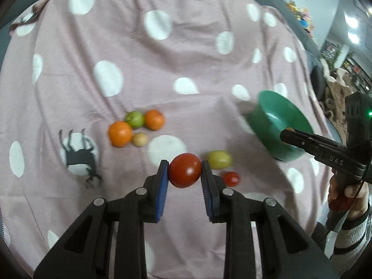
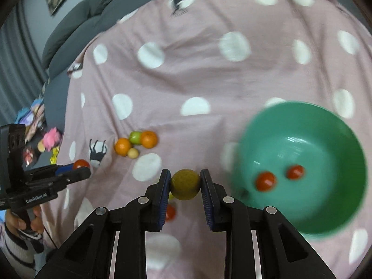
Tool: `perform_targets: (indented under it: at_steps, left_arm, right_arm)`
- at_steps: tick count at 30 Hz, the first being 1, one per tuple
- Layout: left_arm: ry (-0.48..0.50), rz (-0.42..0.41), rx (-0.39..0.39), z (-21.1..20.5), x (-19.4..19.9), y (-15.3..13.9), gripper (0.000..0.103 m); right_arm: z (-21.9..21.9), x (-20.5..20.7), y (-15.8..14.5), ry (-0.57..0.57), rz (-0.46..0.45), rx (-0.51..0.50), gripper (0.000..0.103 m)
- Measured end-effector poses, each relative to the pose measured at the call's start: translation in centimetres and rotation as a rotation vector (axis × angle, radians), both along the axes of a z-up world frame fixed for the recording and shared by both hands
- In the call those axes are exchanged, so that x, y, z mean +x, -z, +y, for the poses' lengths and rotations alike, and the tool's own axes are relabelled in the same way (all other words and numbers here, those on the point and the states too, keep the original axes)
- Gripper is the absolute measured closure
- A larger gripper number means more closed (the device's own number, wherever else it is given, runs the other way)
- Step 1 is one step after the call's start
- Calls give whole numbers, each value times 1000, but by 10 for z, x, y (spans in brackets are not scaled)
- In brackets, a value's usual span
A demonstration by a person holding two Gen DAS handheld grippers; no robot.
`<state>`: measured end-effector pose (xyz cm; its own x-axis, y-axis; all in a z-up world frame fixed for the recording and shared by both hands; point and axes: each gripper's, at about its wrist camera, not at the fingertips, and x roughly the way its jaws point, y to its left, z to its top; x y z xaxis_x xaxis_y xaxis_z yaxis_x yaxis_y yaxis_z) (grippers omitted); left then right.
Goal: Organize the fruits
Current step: 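Carry both tomatoes over the green bowl and open both tools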
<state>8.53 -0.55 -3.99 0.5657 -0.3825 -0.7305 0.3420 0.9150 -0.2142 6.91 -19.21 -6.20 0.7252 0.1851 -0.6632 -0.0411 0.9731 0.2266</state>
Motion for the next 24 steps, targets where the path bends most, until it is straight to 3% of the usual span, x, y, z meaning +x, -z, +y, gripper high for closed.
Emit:
perform_targets:
  at_steps: [6,14,24]
  left_arm:
    - [88,-16,-8,-49,1,-13,76]
    - [230,-42,-4,-134,22,-26,76]
    - [338,-3,41,-219,54,-5,76]
  right_arm:
    - [-42,-38,-11,112,-39,-2,75]
    - [-75,-56,-15,218,-73,-49,75]
    - [-102,-58,-11,265,-79,-65,75]
